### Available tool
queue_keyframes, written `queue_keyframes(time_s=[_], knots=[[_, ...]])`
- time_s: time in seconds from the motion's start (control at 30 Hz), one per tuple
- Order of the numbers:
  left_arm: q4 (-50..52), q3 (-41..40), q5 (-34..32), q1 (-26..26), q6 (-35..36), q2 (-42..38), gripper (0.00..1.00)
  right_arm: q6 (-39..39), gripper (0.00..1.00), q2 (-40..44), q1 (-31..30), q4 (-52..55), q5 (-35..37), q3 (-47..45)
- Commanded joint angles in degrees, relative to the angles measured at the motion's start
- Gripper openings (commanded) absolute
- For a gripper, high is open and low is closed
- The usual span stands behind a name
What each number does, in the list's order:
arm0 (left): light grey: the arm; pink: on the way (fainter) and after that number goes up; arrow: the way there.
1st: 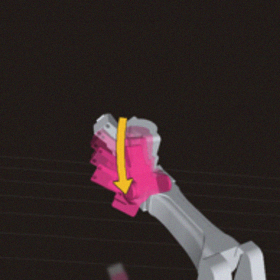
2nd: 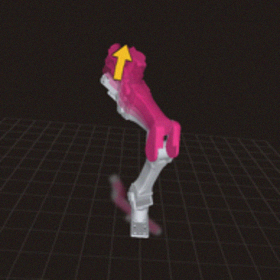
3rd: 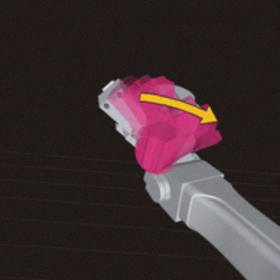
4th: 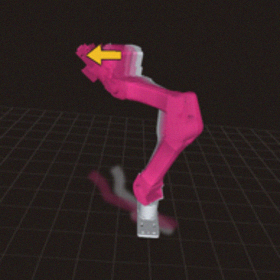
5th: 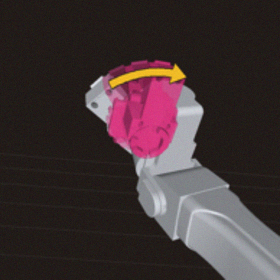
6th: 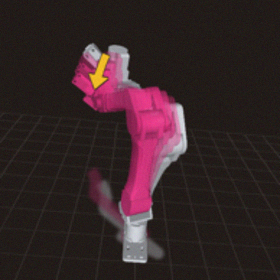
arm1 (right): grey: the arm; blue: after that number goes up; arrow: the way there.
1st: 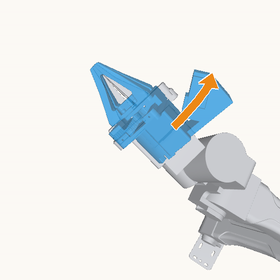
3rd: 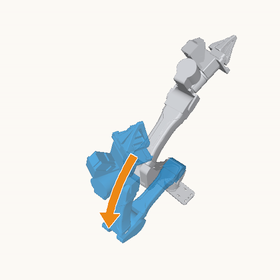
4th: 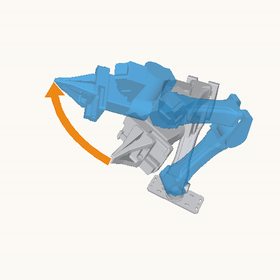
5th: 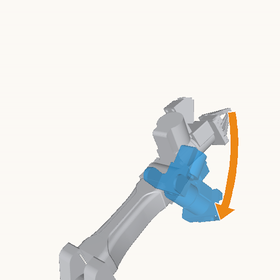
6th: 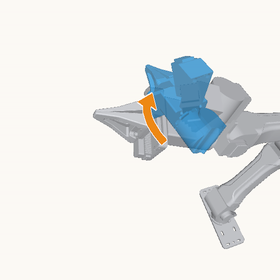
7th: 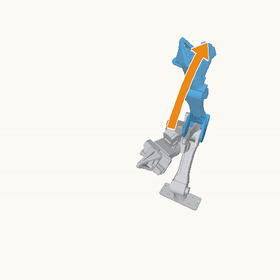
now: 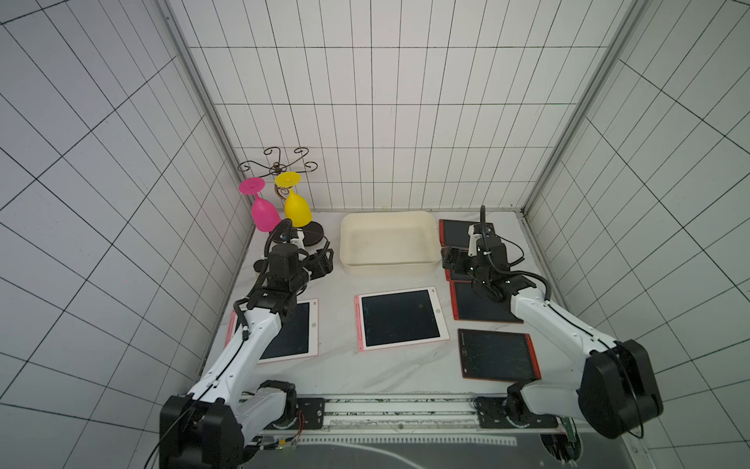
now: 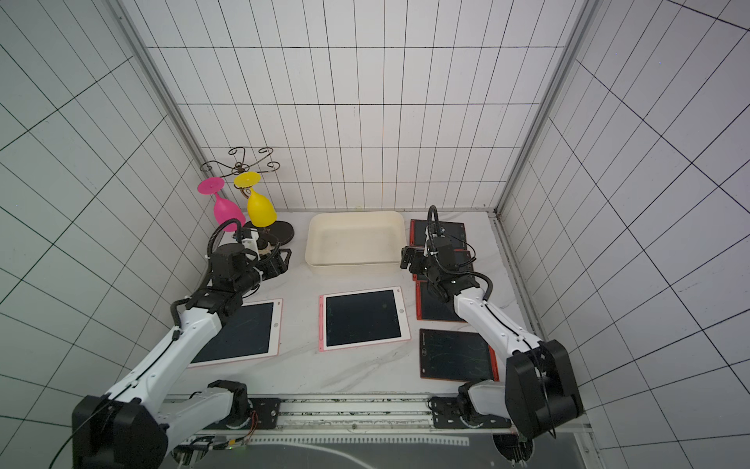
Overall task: Take out the writing tablet from the storage box
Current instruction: Reset both arms
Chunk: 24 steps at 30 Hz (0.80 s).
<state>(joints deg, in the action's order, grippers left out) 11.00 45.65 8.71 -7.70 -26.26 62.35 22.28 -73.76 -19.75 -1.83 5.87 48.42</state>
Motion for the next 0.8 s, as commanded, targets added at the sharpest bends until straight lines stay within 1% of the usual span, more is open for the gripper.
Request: queue_keyframes(time_s=[0.0, 0.03, 0.07, 0.13, 0.2, 0.3, 0.33, 0.4, 0.43, 0.57, 0.67, 0.77], knots=[[-6.28, -0.09, -2.11, 0.47, 2.73, -0.16, 0.79, -3.3, 0.98, 2.62, 0.6, -2.53, 6.53, -2.03], [-7.29, -0.46, -1.24, 0.46, 5.67, -0.38, 0.83, -4.44, 0.98, 2.78, 0.67, -2.26, 7.93, -2.01], [-8.87, -1.1, -1.45, 0.44, 7.11, -0.55, 0.84, -5.5, 0.98, 2.96, 0.92, -2.04, 8.83, -1.93], [-11.94, -2.74, -5.09, 0.48, 6.9, -1.15, 0.87, -7.57, 0.98, 3.35, 1.87, -2.17, 9.44, -2.09], [-13.7, -3.53, -6.95, 0.43, 9.05, -1.59, 0.89, -10.05, 0.98, 4.09, 2.67, -4.06, 9.89, -3.03], [-15.99, -4.27, -9.89, 0.45, 12.11, -1.94, 0.93, -11.59, 0.98, 5.7, 3.63, -7.62, 12.42, -4.84], [-16.98, -4.54, -11.03, 0.46, 13.41, -1.92, 0.94, -11.59, 0.98, 6.23, 4.18, -9.69, 12.42, -5.91], [-18.49, -5.16, -13.69, 0.47, 14.7, -1.81, 0.95, -14.58, 0.98, 6.88, 5.42, -12.96, 13.73, -7.47], [-19.6, -5.62, -14.23, 0.42, 16.1, -1.5, 0.97, -15.42, 0.98, 7.1, 6.06, -14.69, 14.15, -8.39], [-25.43, -8.82, -16.95, 0.49, 21.36, -0.49, 0.97, -19.71, 0.98, 7.46, 7.78, -22.39, 16.07, -12.47], [-33.47, -12.79, -19.58, 0.43, 23.2, 0.33, 0.97, -20.45, 0.98, 7.8, 9.47, -30.89, 16.05, -17.27], [-39.47, -15.53, -21.4, 0.49, 23.92, 2.2, 0.97, -20.31, 0.98, 8.12, 11.18, -41.68, 13.75, -23.06]])
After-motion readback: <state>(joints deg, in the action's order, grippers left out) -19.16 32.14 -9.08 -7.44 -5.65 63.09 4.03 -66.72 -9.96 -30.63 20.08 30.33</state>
